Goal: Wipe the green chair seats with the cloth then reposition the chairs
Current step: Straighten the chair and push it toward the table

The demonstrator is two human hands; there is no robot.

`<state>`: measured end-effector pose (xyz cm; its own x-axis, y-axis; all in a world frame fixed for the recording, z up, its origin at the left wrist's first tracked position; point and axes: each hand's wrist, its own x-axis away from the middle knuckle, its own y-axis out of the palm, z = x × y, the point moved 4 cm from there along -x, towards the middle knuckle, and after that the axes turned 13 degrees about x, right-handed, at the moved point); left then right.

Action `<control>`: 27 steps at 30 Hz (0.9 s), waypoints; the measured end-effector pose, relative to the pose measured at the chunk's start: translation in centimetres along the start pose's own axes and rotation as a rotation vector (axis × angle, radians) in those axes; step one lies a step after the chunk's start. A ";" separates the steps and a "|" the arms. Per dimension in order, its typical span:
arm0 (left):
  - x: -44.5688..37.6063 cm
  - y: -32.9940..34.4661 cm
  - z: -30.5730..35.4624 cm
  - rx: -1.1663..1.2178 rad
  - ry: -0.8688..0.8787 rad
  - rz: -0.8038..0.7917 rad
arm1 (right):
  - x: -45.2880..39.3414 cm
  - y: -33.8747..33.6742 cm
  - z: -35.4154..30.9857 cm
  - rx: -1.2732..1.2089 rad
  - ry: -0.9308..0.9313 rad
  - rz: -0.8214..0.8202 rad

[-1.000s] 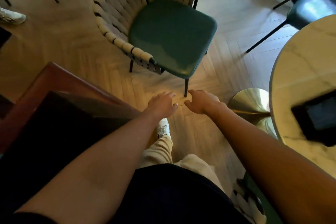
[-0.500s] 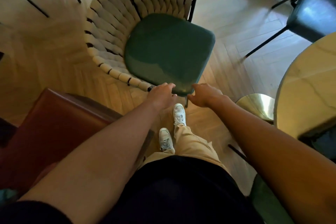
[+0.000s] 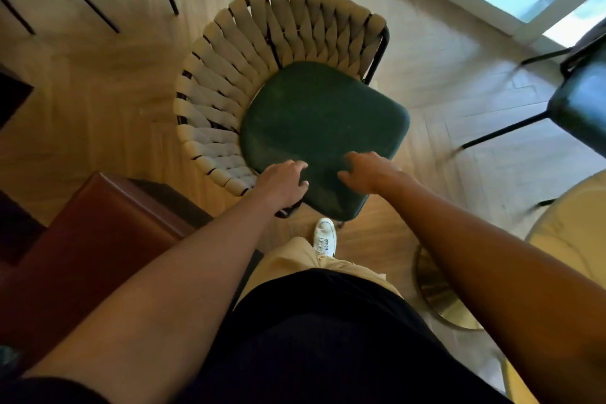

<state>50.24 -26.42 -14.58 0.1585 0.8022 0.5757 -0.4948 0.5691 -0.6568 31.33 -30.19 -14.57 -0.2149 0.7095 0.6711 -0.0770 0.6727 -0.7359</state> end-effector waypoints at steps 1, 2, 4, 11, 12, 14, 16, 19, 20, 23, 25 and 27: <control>-0.5 -0.6 -0.3 0.008 0.000 0.002 | -0.7 -0.4 -0.2 0.005 0.002 0.003; -1.1 -1.1 -0.6 0.016 0.003 0.005 | -1.3 -0.9 -0.4 0.014 0.003 0.009; -2.2 -2.1 -1.3 0.029 0.002 0.002 | -2.4 -1.8 -0.9 0.023 0.003 0.009; -6.8 -5.7 -3.9 0.004 0.021 -0.080 | -6.4 -4.4 -3.1 -0.039 0.042 -0.004; -7.6 -6.3 -4.2 -0.006 0.038 -0.091 | -6.9 -4.7 -3.5 -0.053 0.058 -0.013; -9.2 -7.7 -5.1 -0.033 0.084 -0.124 | -8.1 -5.4 -4.7 -0.084 0.094 -0.034; -10.9 -9.5 -6.4 -0.084 0.141 -0.167 | -9.3 -6.3 -6.2 -0.125 0.140 -0.042; -13.3 -12.6 -8.3 -0.164 0.250 -0.232 | -11.0 -7.5 -8.5 -0.210 0.225 -0.021; -13.8 -13.6 -8.9 -0.186 0.281 -0.255 | -11.4 -7.9 -9.3 -0.240 0.251 -0.027; -15.3 -16.9 -11.0 -0.243 0.347 -0.312 | -12.0 -9.0 -11.9 -0.324 0.331 -0.056; -16.6 -19.0 -12.2 -0.293 0.376 -0.357 | -12.7 -10.0 -13.1 -0.381 0.382 -0.045; -17.9 -20.6 -12.9 -0.346 0.422 -0.389 | -13.5 -10.9 -14.0 -0.438 0.424 -0.024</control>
<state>68.60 -50.18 -17.67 0.6256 0.4885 0.6083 -0.0429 0.8001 -0.5984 48.72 -44.16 -14.37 0.1953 0.6541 0.7307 0.3499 0.6496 -0.6750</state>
